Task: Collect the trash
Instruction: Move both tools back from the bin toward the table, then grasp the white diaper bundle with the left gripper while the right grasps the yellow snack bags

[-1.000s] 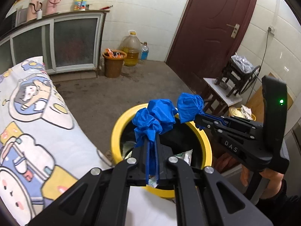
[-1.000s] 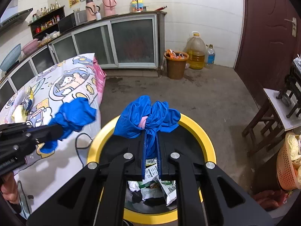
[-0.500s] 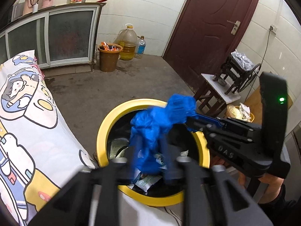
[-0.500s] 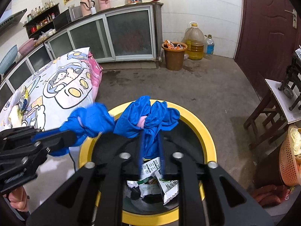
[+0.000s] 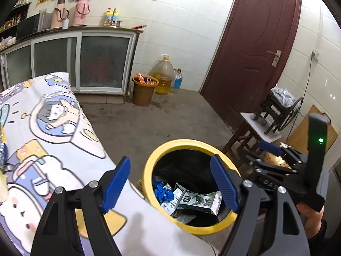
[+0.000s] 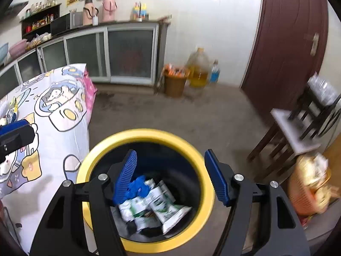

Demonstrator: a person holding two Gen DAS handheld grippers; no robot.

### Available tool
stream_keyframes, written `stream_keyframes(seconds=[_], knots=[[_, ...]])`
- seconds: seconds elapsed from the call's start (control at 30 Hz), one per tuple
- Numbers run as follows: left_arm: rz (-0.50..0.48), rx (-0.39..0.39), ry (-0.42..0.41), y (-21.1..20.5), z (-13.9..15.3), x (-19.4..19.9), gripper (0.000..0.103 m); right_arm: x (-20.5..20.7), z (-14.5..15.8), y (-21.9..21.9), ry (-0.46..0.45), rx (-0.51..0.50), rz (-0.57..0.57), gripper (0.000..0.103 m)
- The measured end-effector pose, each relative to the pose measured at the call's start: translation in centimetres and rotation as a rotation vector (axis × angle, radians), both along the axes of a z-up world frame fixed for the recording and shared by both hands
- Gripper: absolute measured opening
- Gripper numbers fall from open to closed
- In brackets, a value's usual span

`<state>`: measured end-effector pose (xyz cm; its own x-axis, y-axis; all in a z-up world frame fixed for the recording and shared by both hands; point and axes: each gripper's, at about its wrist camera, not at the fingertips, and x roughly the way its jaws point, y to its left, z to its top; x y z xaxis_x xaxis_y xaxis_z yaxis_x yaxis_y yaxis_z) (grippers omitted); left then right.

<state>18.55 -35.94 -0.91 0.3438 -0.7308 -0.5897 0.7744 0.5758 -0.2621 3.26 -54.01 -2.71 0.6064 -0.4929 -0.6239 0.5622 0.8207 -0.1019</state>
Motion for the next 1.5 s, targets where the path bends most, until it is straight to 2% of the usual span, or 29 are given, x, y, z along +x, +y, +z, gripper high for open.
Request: stream_keyframes(seconds=[0.17, 0.3, 0.63, 0.8, 0.9, 1.13, 1.3, 1.5], knots=[[0.045, -0.045, -0.019, 3.6, 2.4, -0.1, 0.074, -1.1, 3.7, 3.8, -0.063, -0.095, 0.058, 0.064], [0.071, -0.072, -0.044, 6.8, 4.1, -0.5, 0.074, -1.2, 5.7, 6.6, -0.096, -0.122, 0.132, 0.064], [0.174, -0.064, -0.126, 14.8, 6.1, -1.3, 0.074, -0.3, 9.0, 13.1, -0.156, -0.159, 0.294, 0.064], [0.268, -0.046, -0.154, 20.0, 6.1, -0.8, 0.075, 1.5, 9.5, 15.7, -0.185, -0.091, 0.412, 0.064], [0.345, -0.011, -0.177, 23.9, 5.7, -0.4, 0.075, 3.3, 9.4, 17.5, -0.196, -0.012, 0.511, 0.064], [0.466, 0.089, -0.170, 31.0, 3.4, 1.3, 0.075, 8.4, 8.2, 21.9, -0.165, 0.162, 0.711, 0.065], [0.495, 0.156, -0.145, 33.8, 1.4, 2.6, 0.076, 12.4, 7.0, 25.0, -0.134, 0.188, 0.783, 0.065], [0.481, 0.184, -0.097, 35.2, -0.4, 6.1, 0.076, 18.7, 4.6, 27.5, -0.022, 0.200, 0.865, 0.064]])
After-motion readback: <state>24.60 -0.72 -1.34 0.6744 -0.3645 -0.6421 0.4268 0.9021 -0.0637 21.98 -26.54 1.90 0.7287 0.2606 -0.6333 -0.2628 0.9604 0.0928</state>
